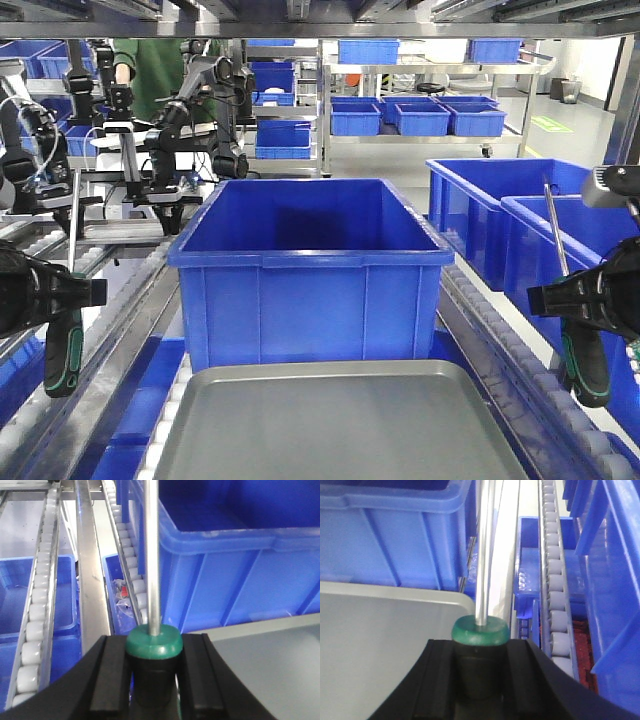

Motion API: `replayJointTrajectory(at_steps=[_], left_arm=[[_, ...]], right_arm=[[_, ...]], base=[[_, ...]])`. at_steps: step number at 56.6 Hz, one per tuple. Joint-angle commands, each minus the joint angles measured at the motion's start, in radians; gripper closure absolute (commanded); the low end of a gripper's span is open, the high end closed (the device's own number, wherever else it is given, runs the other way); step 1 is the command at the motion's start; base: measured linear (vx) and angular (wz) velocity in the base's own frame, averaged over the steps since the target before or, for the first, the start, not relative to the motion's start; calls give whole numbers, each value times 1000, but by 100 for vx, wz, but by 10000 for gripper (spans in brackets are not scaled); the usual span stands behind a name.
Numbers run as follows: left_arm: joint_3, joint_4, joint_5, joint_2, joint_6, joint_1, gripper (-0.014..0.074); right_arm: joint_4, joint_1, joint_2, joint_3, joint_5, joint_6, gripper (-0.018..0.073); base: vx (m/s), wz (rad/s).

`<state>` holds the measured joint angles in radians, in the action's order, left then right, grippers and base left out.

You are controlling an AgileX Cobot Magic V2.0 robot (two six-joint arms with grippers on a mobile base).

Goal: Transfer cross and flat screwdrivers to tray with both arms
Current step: 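Drive the base to the grey tray at the roller shelves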

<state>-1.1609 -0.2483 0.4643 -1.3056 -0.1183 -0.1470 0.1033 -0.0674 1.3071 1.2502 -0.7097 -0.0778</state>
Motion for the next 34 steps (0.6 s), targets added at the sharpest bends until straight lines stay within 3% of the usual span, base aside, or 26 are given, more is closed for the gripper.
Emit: replayJointTrajectory(at_steps=[1,34], left_arm=[[-27,-16,-85,33,4,-5,600],[-27,-17,-89,33,6,-5,600]], right_arm=[[6,2,-32,29,75,-2,568],[8,2,-32,29,93,-2,568]], base=[[8,-5],[2,-2]])
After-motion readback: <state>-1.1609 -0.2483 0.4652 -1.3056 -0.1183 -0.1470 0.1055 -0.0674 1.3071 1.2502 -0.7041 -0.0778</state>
